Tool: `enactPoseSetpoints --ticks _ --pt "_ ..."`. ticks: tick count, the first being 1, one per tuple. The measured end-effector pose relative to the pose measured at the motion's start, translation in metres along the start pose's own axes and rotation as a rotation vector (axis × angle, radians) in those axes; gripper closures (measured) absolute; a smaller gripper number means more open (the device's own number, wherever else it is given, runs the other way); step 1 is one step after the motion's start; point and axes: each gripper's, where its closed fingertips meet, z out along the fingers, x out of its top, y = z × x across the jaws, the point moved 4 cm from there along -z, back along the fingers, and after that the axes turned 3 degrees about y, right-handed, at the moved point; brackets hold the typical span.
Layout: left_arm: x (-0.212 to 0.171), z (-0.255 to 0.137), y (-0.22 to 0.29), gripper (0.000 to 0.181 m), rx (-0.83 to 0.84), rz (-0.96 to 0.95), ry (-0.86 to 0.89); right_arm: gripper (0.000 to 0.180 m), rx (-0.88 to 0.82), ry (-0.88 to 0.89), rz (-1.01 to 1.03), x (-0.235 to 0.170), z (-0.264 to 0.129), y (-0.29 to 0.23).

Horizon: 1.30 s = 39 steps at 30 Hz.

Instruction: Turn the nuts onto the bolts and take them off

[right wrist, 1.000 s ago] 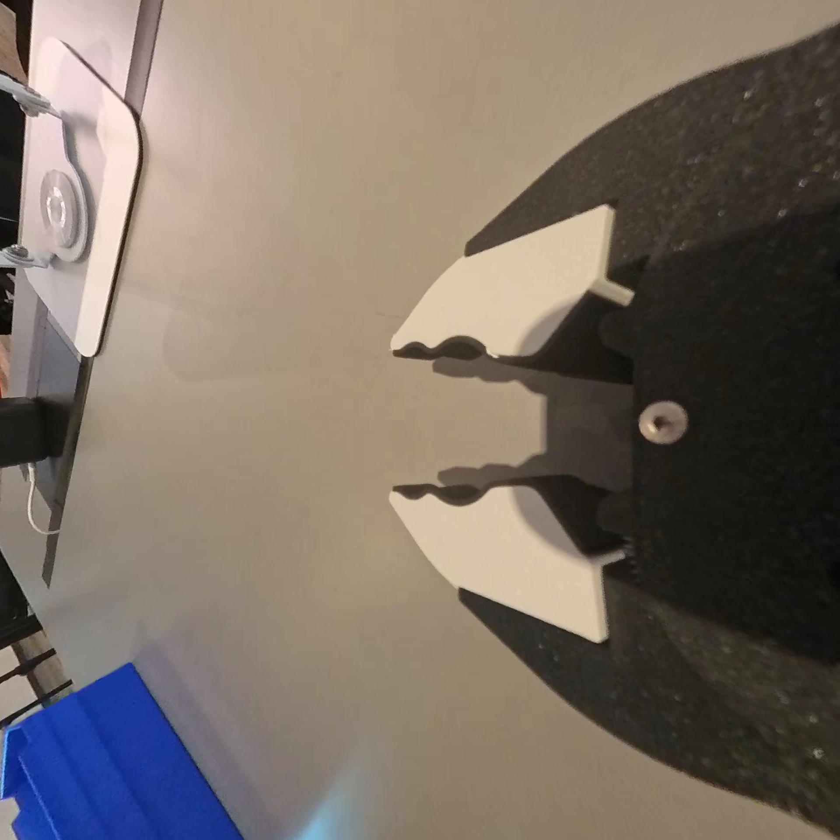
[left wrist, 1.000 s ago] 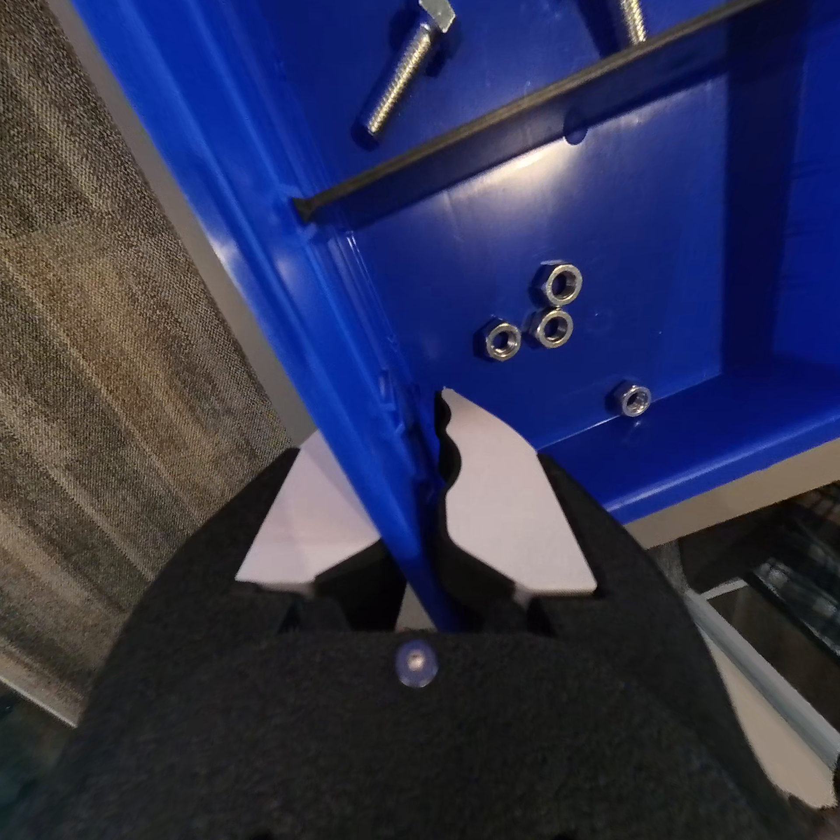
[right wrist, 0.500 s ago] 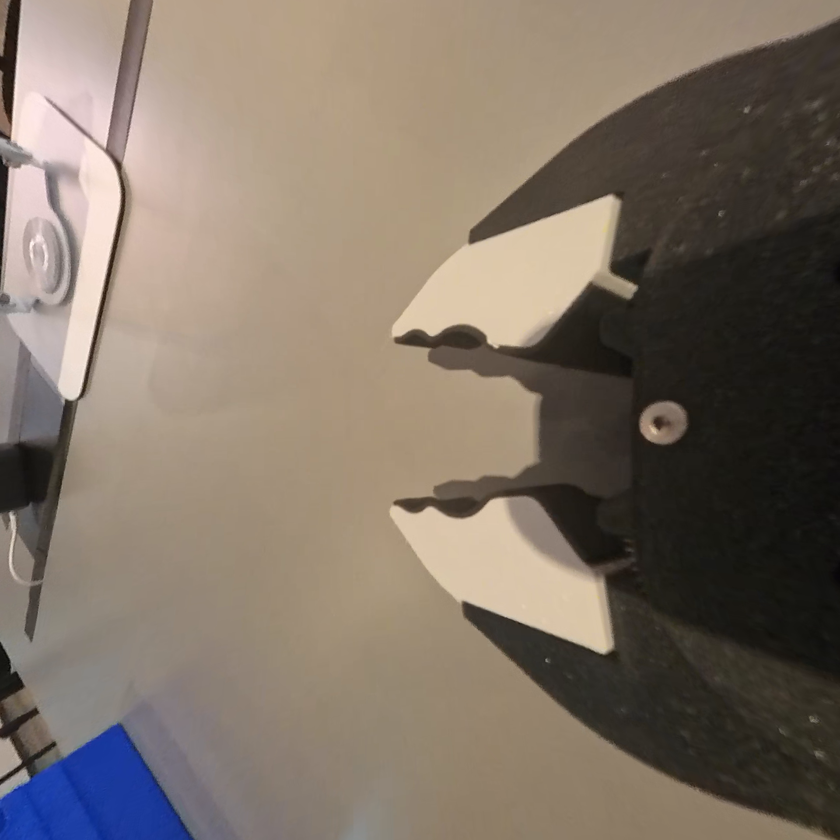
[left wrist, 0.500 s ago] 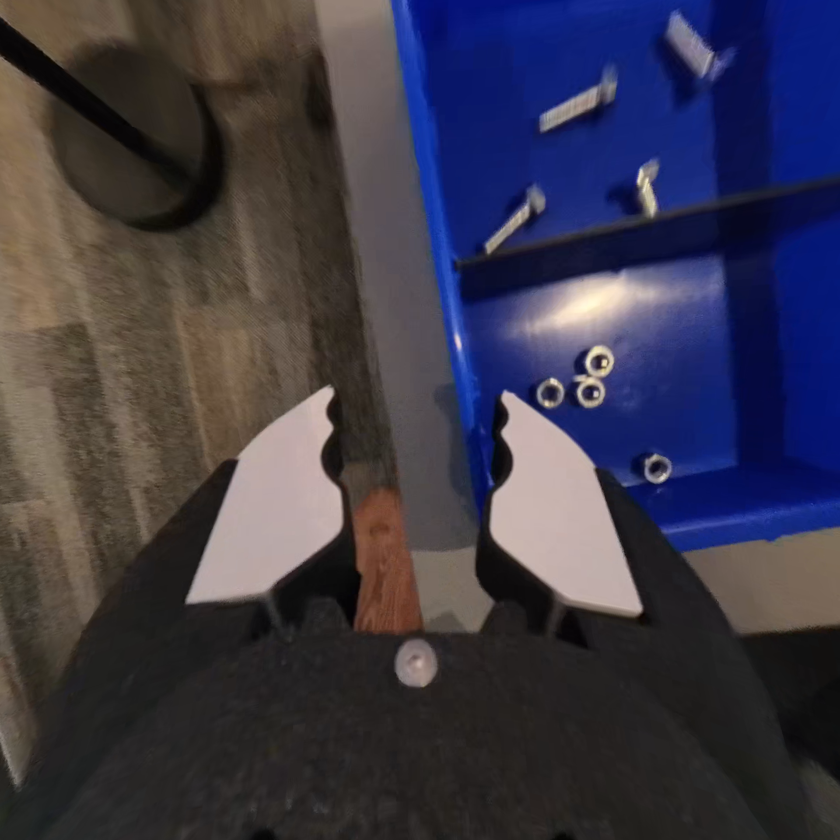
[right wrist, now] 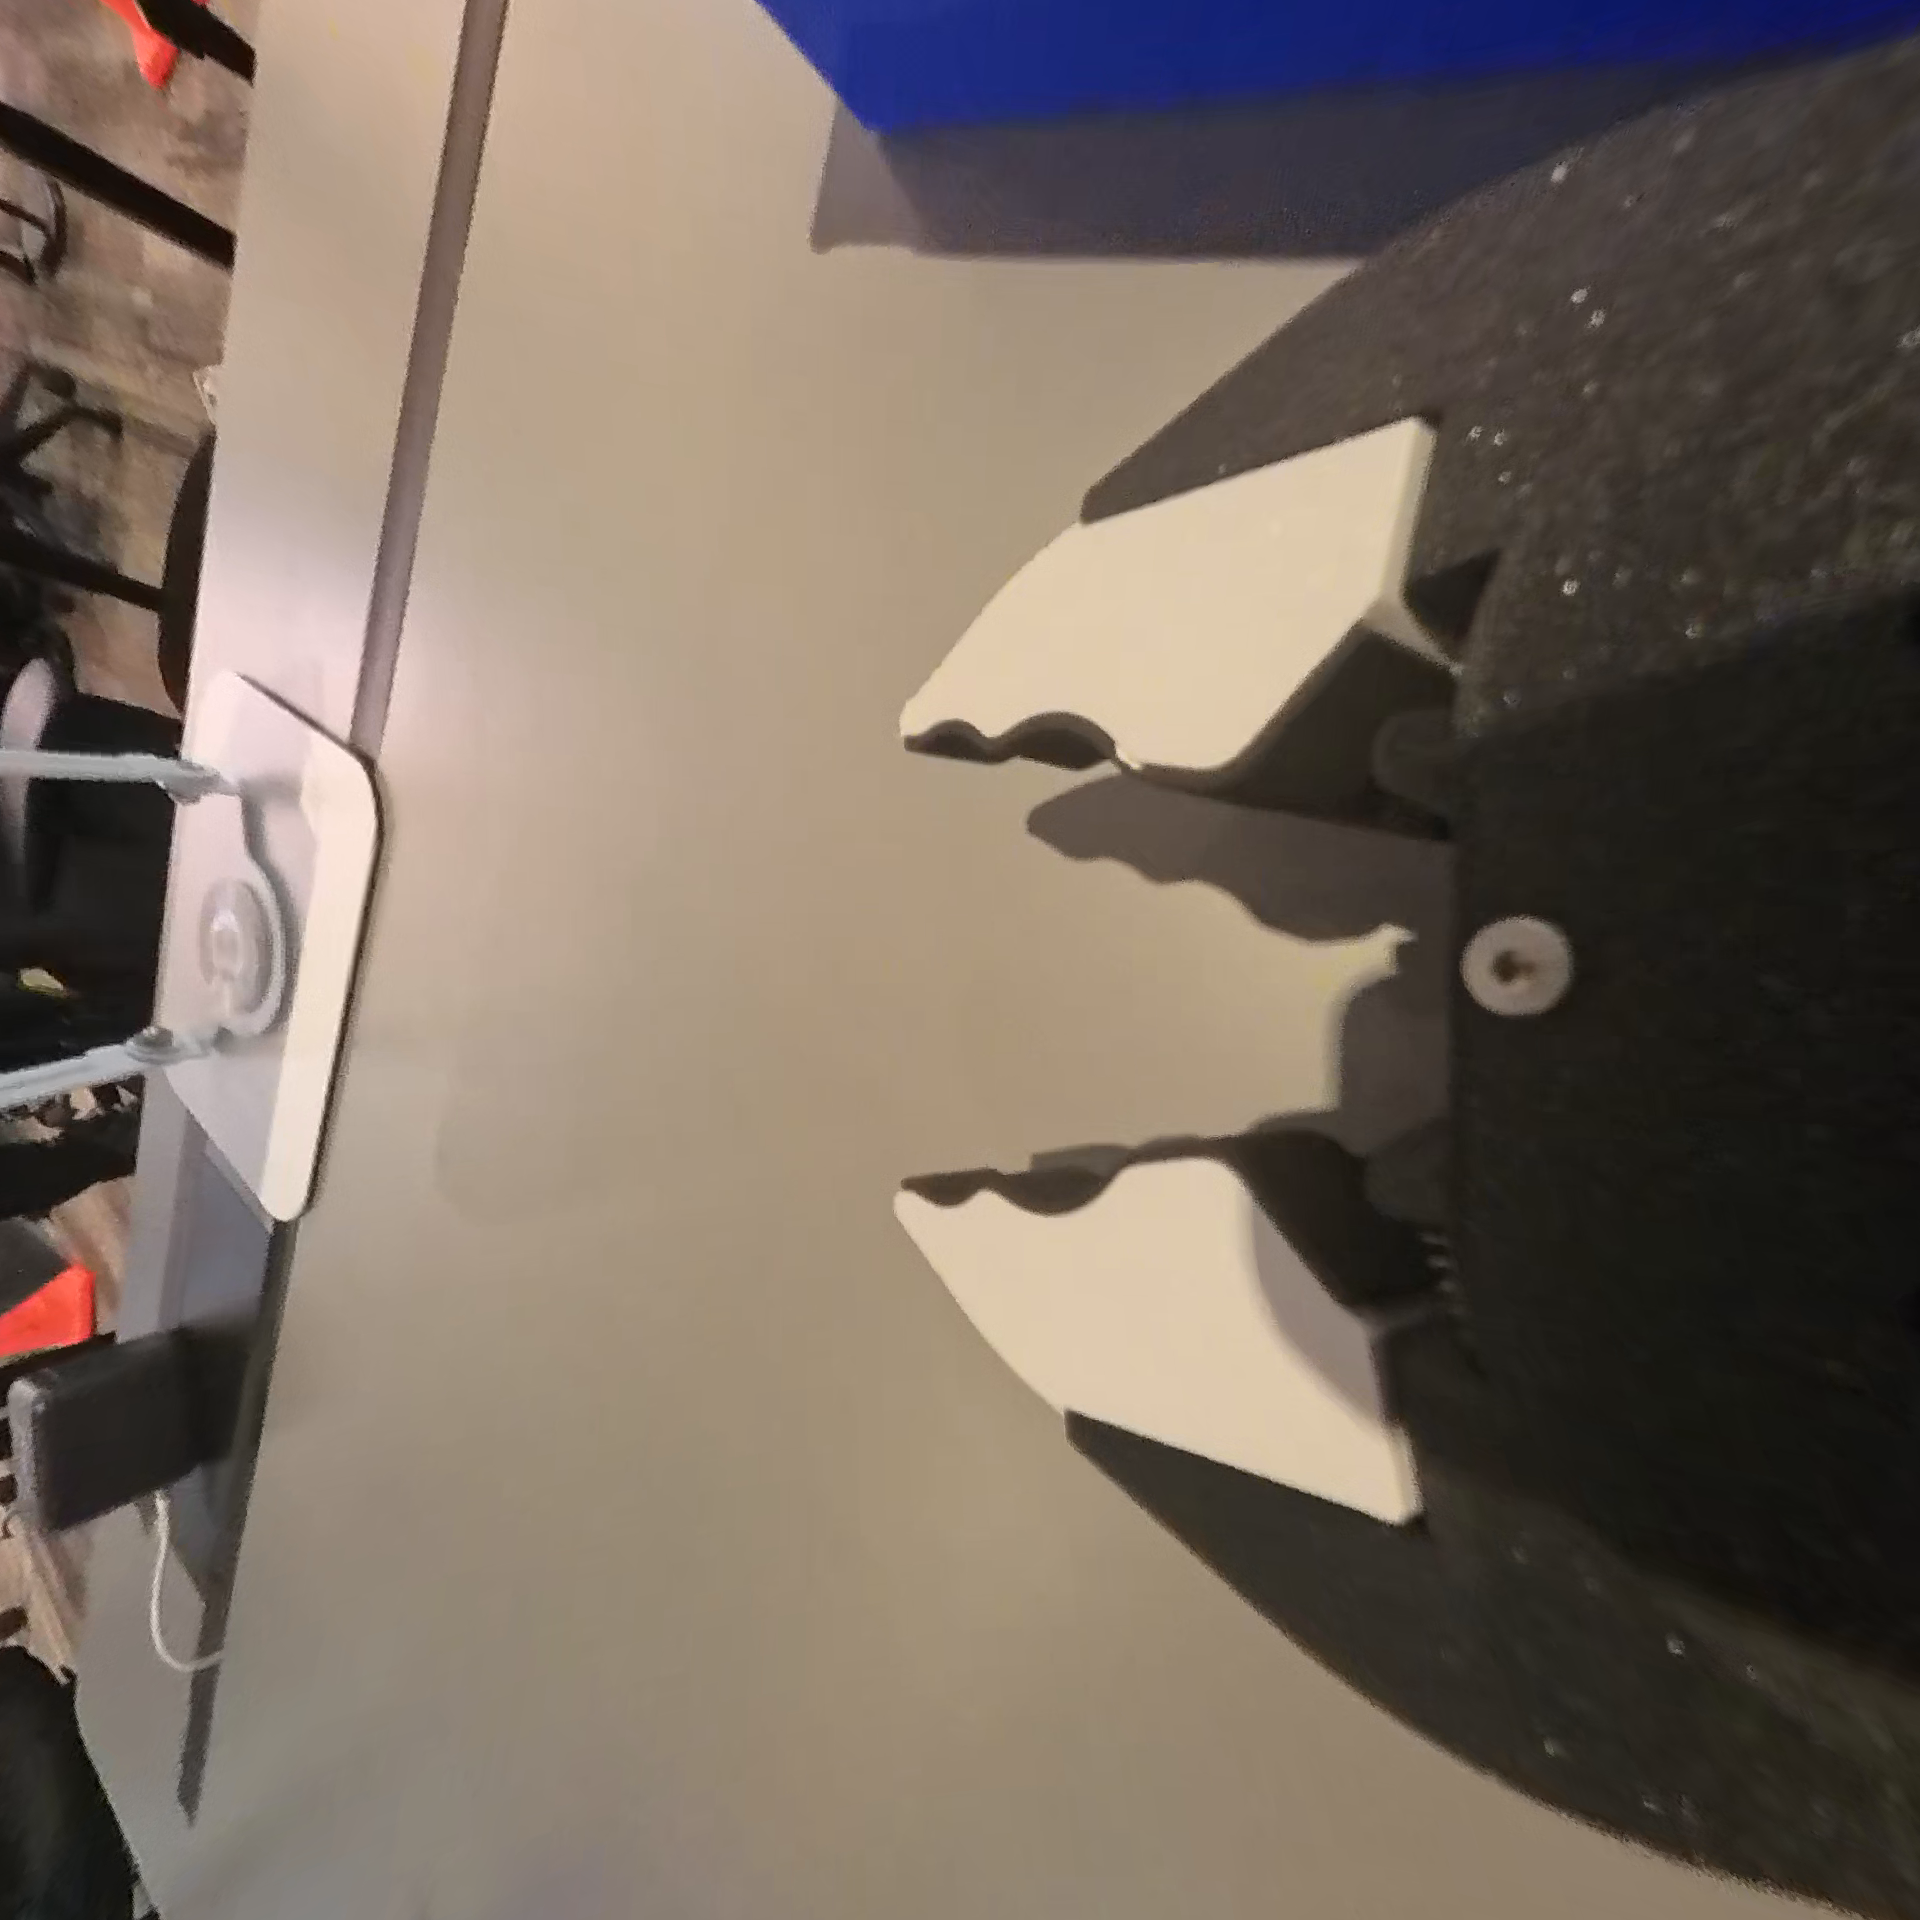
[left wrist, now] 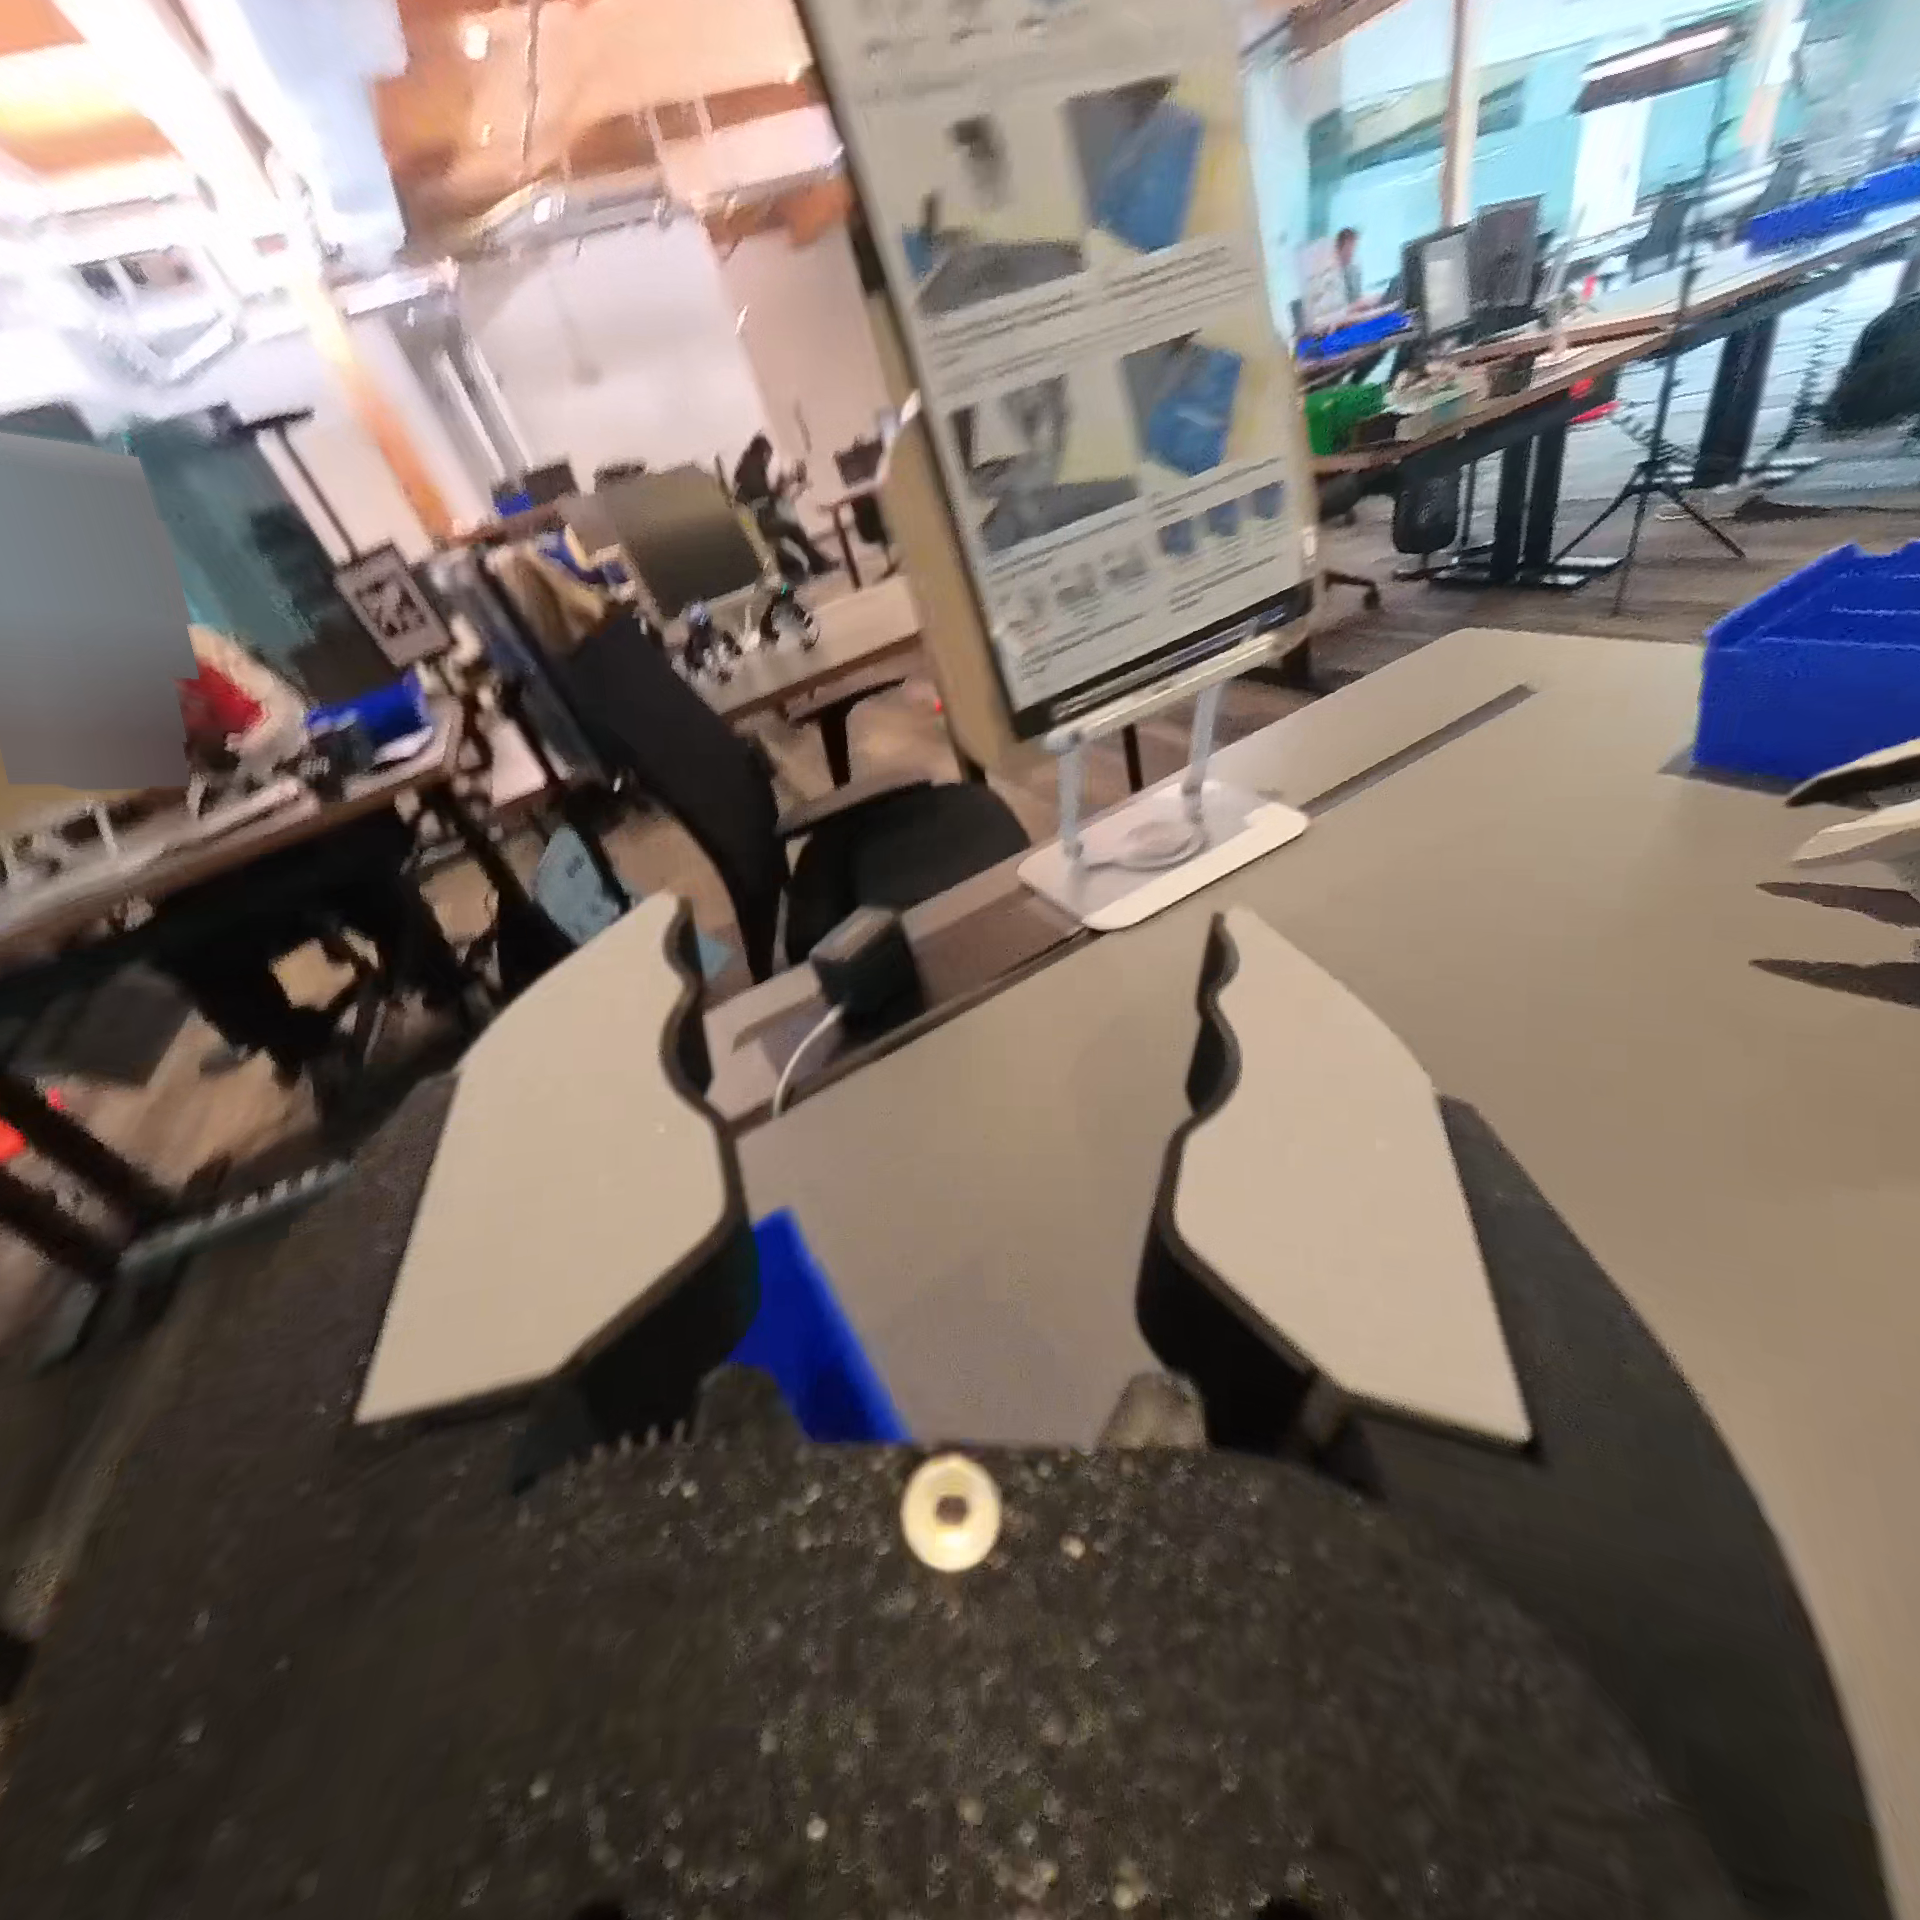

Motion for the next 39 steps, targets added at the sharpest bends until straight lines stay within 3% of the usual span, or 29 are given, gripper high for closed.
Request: enactPoseSetpoints --ticks 3,6,16,26,33,39 --pt "0.004 0.028 0.052 0.073 -0.023 0.069 0.087 0.105 -0.011 0.015 0.014 0.001 -0.003 0.005" --pt "-0.005 0.049 0.089 0.055 -0.041 0.02 0.117 0.105 -0.015 0.02 0.026 0.001 -0.004 0.008" --pt "-0.077 0.083 0.145 0.054 -0.064 -0.206 0.115 0.103 -0.091 0.064 -0.006 0.008 -0.011 0.016" --pt "-0.142 0.093 0.146 0.051 -0.012 -0.257 0.004 0.1 -0.141 0.097 -0.004 0.011 -0.017 0.022" --pt "-0.144 0.093 0.151 0.055 -0.048 -0.266 0.015 0.1 -0.213 0.14 0.004 0.016 -0.029 0.035" --pt "-0.101 0.077 0.156 0.058 -0.083 -0.195 0.07 0.101 -0.211 0.176 0.028 0.019 -0.036 0.04"
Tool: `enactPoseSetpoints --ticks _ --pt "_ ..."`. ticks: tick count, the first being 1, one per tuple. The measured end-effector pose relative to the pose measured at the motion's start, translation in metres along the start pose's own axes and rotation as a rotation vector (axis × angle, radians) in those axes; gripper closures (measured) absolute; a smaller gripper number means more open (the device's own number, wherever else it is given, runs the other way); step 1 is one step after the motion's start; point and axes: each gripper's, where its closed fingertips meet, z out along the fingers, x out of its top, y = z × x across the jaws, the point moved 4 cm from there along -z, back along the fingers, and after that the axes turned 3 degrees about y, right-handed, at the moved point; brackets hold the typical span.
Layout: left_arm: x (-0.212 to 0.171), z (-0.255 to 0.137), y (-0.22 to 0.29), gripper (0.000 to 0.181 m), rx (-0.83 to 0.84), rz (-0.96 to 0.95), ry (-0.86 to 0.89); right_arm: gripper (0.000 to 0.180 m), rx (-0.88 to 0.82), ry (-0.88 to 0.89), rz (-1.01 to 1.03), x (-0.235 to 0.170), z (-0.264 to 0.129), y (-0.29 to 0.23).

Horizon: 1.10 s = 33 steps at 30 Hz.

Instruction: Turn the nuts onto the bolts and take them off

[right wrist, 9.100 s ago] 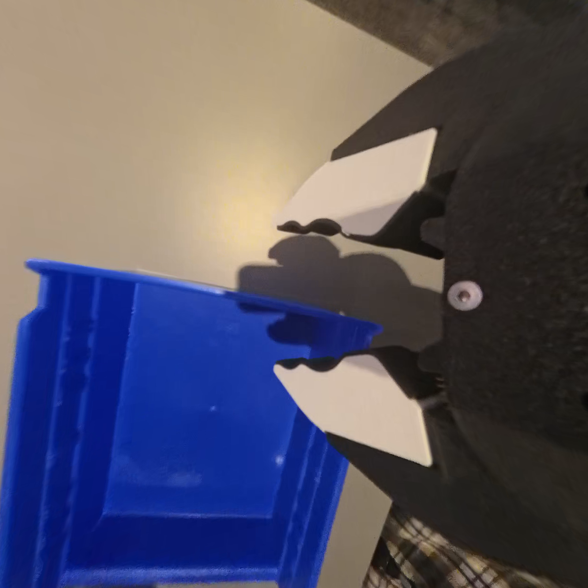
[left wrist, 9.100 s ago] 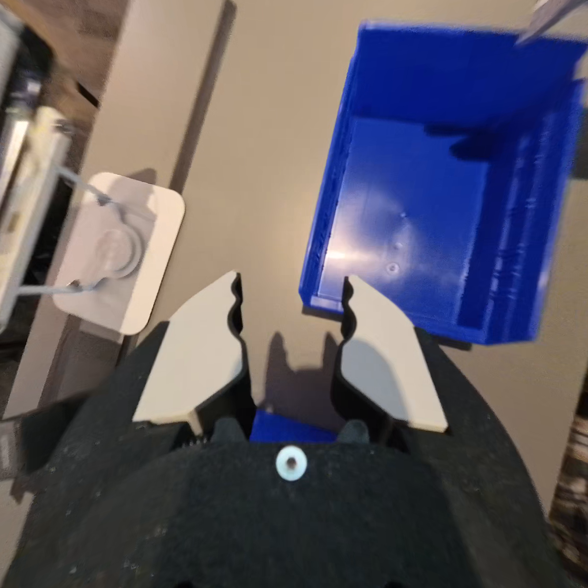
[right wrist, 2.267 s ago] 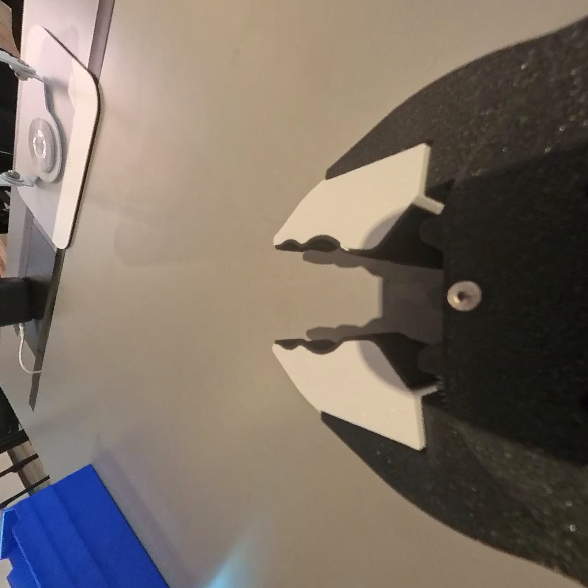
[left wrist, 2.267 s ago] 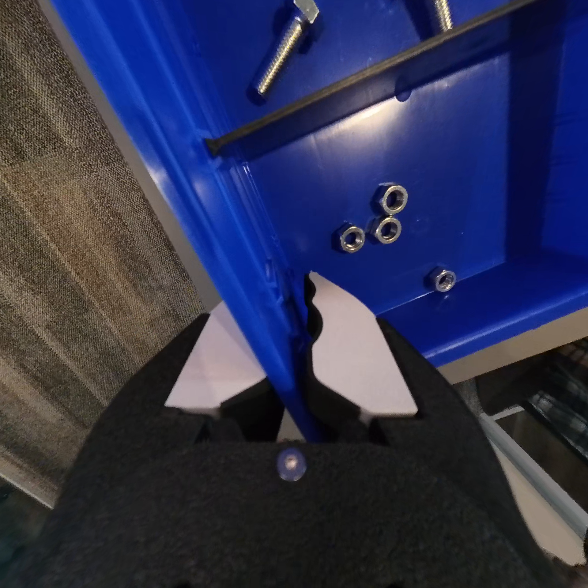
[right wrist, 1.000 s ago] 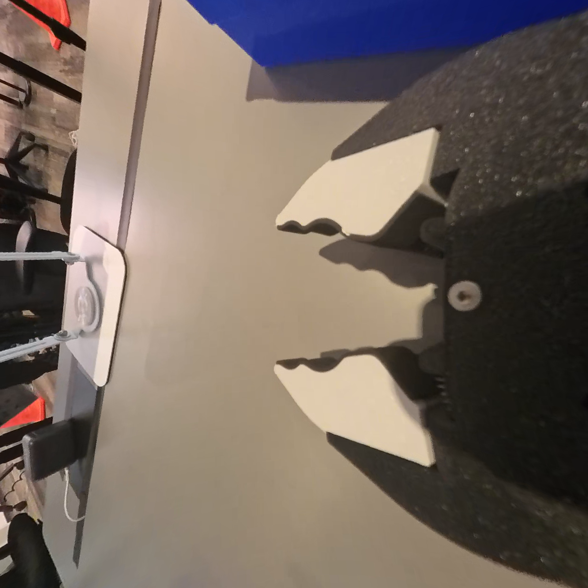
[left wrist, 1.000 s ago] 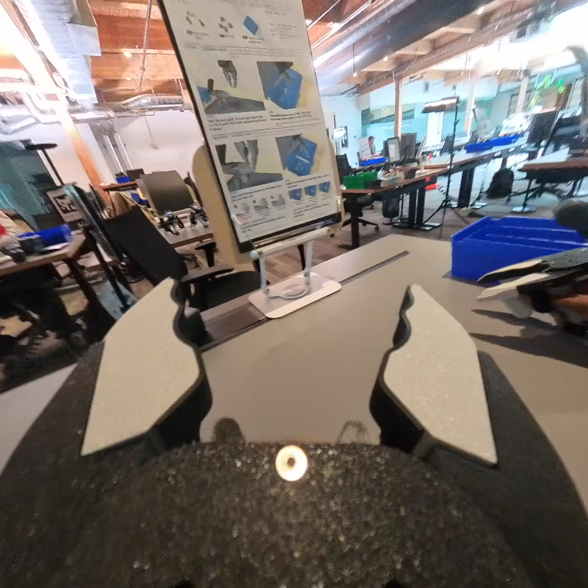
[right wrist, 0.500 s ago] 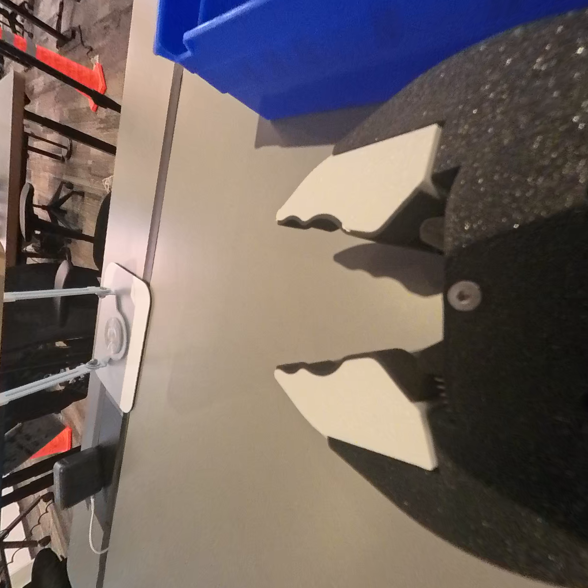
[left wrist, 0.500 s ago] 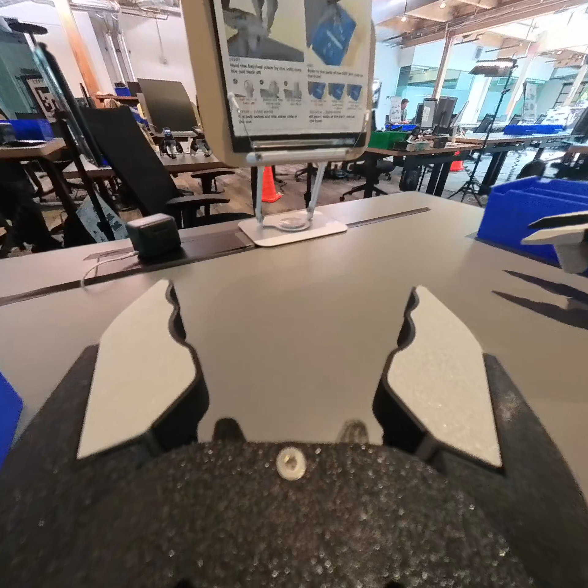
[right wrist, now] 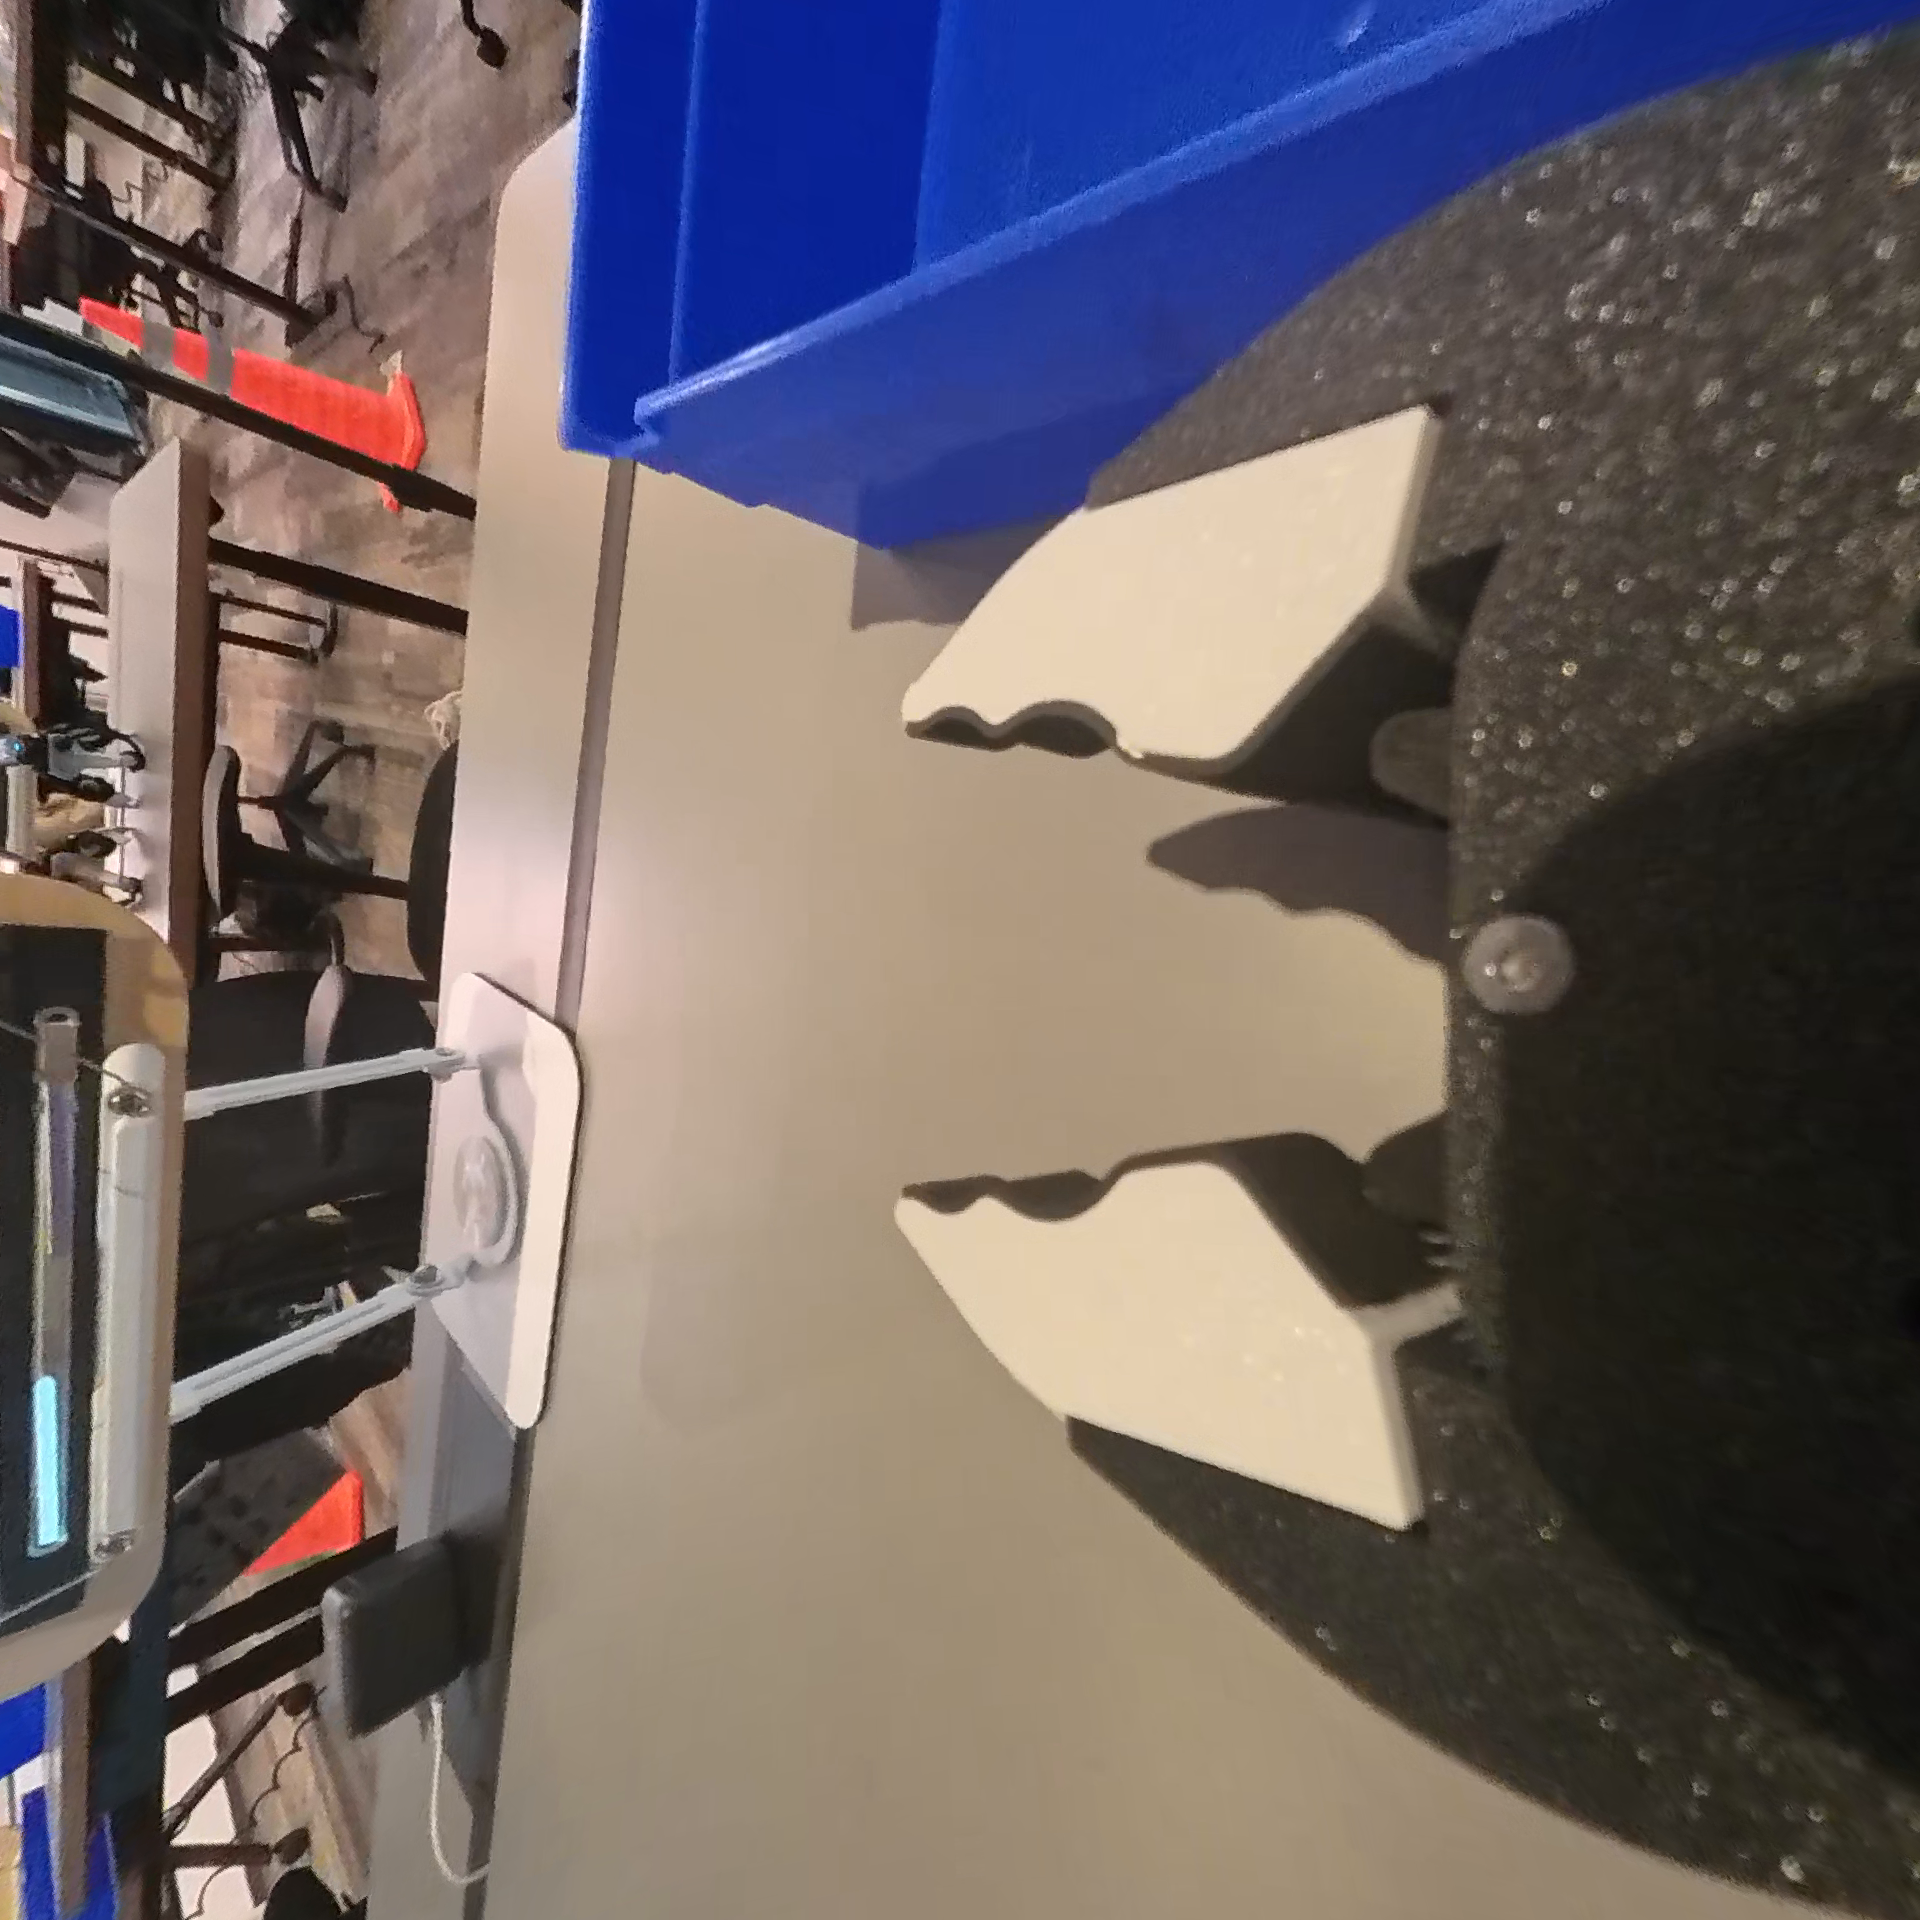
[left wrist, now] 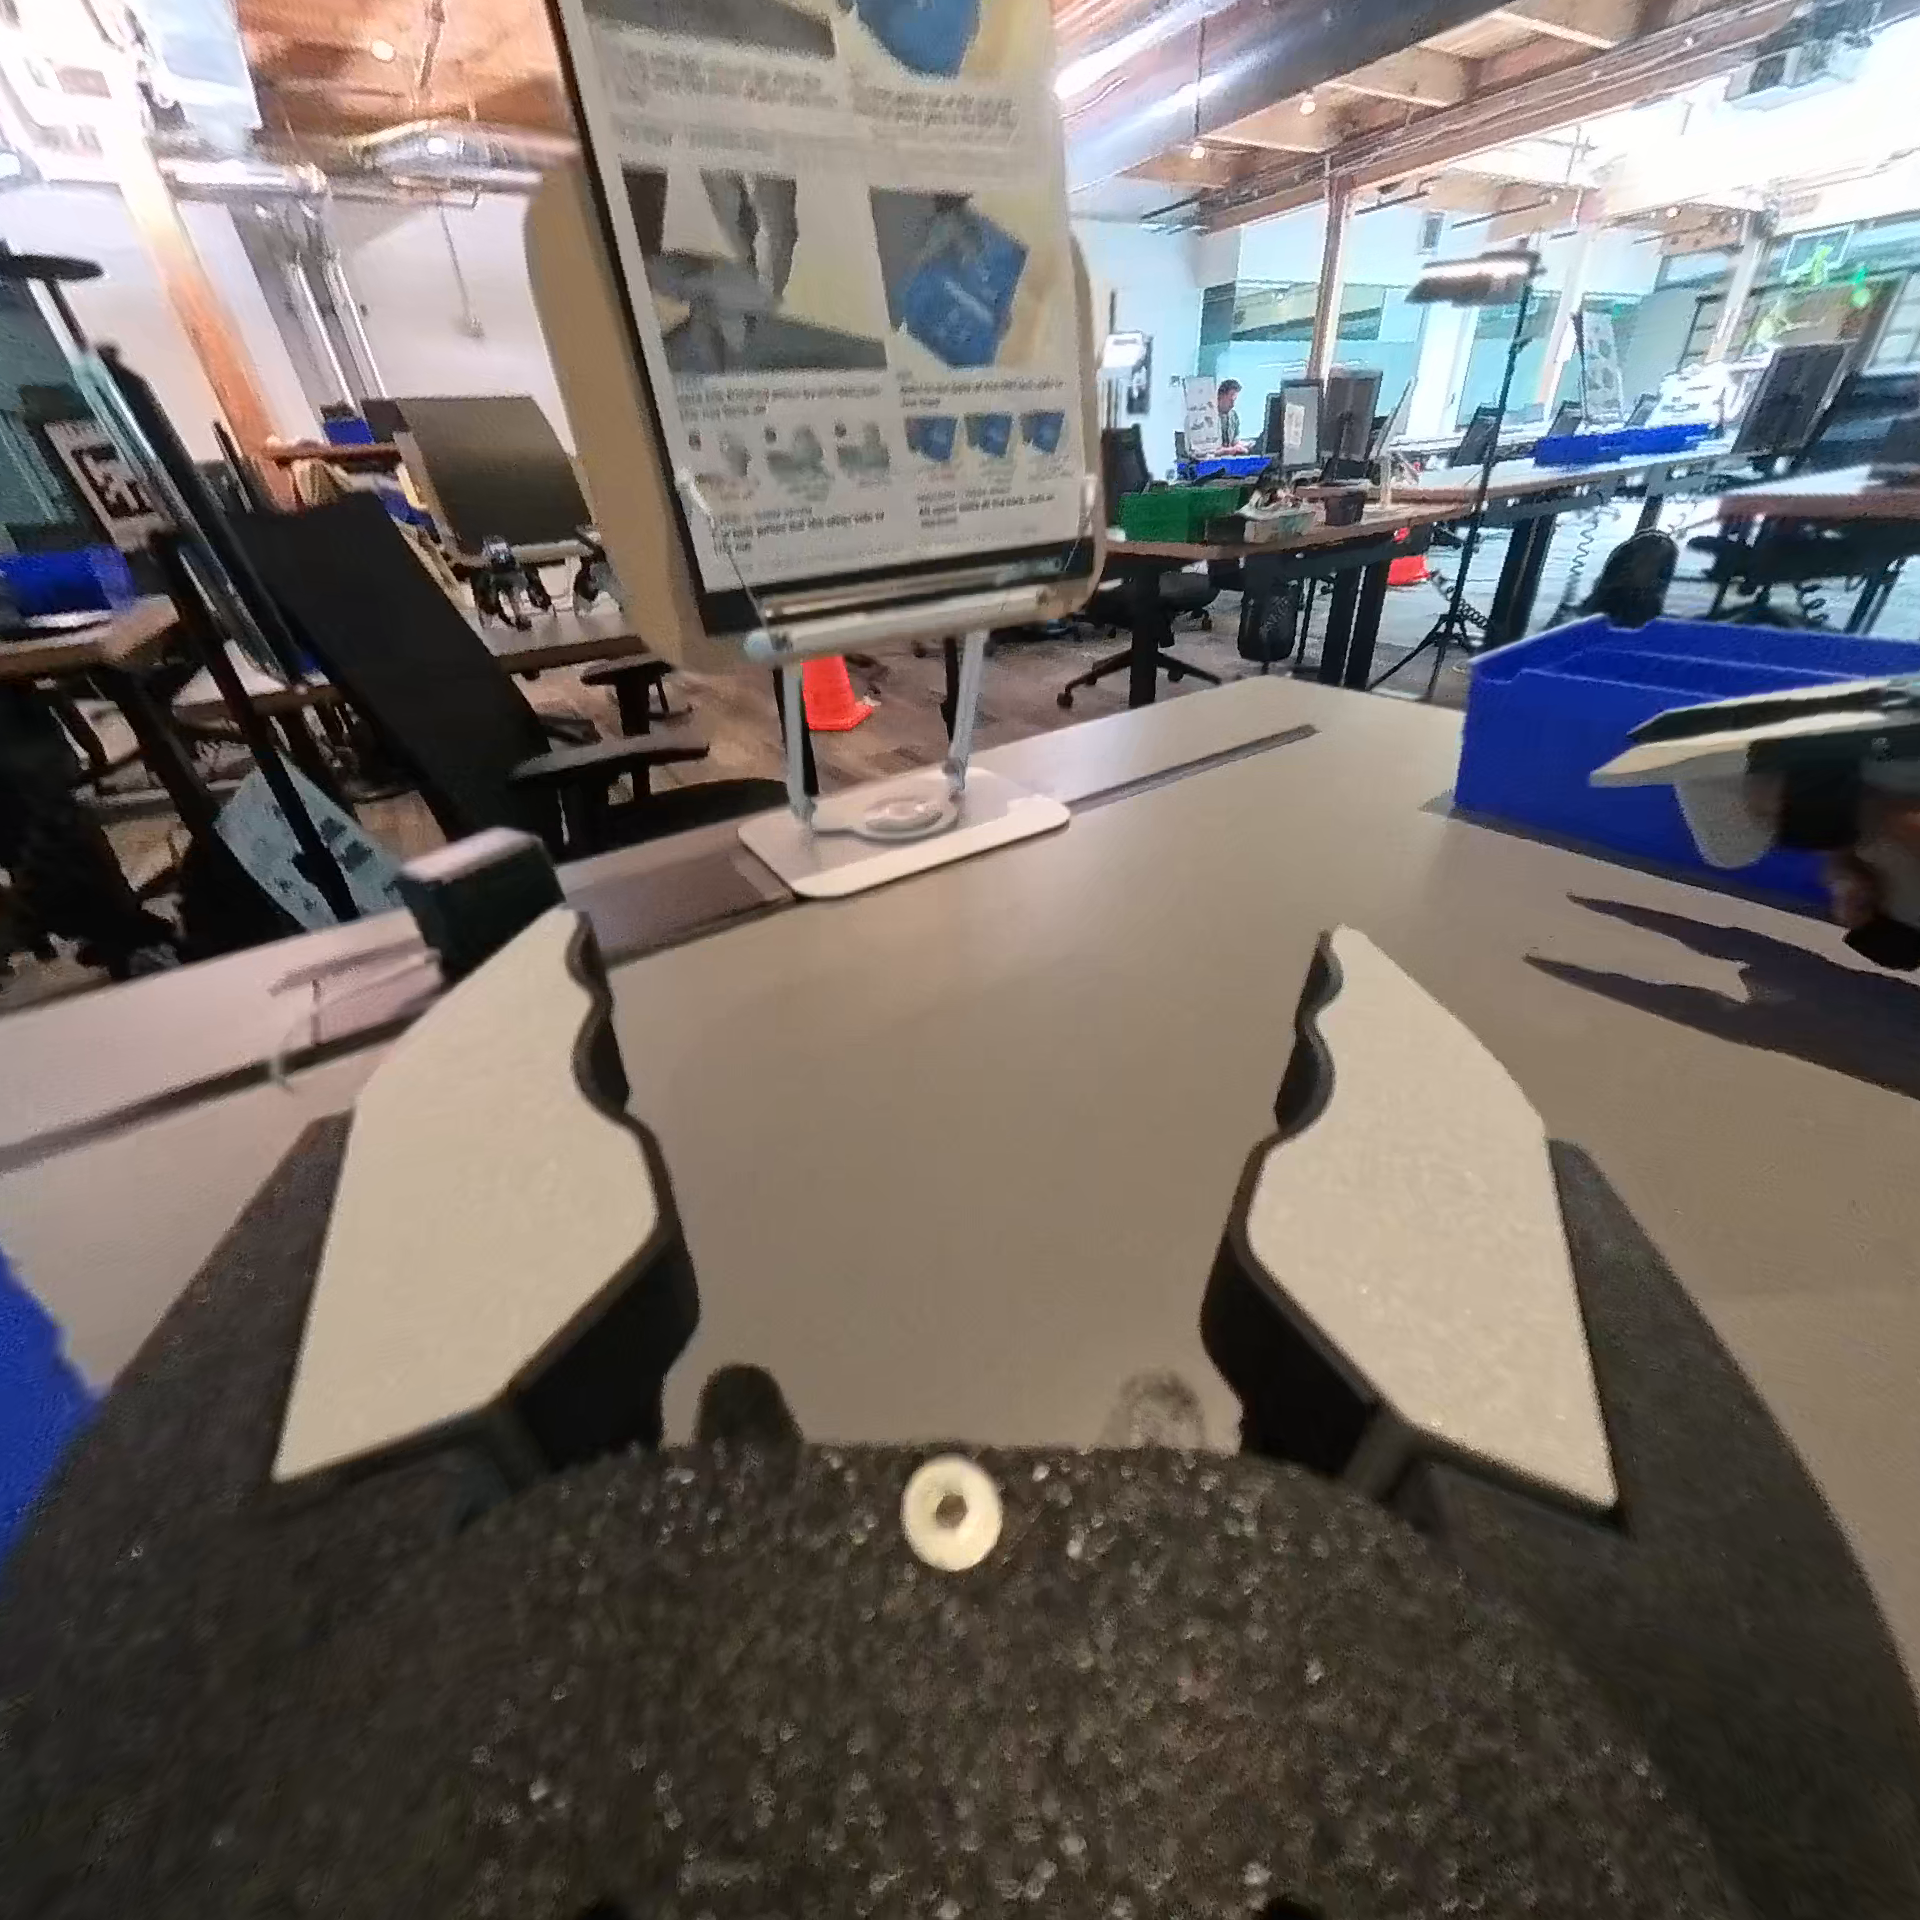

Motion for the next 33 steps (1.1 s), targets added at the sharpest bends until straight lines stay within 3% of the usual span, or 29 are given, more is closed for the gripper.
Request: enactPoseSetpoints --ticks 6,15,22,26,33 --pt "0.063 -0.047 -0.022 0.06 0.003 0.106 -0.067 0.101 0.026 -0.001 -0.007 0.0 0.001 -0.004" --pt "0.102 -0.132 -0.155 0.067 0.267 0.223 -0.325 0.103 0.064 0.002 -0.009 0.0 0.003 -0.01" --pt "0.076 -0.127 -0.226 0.088 0.098 0.345 -0.62 0.103 0.08 -0.027 -0.024 -0.007 0.011 -0.013" --pt "0.047 -0.113 -0.252 0.108 -0.067 0.373 -0.765 0.103 0.093 -0.027 -0.037 -0.008 0.015 -0.015" --pt "-0.014 -0.099 -0.287 0.122 -0.278 0.469 -1.021 0.103 0.097 -0.042 -0.042 -0.013 0.021 -0.014"
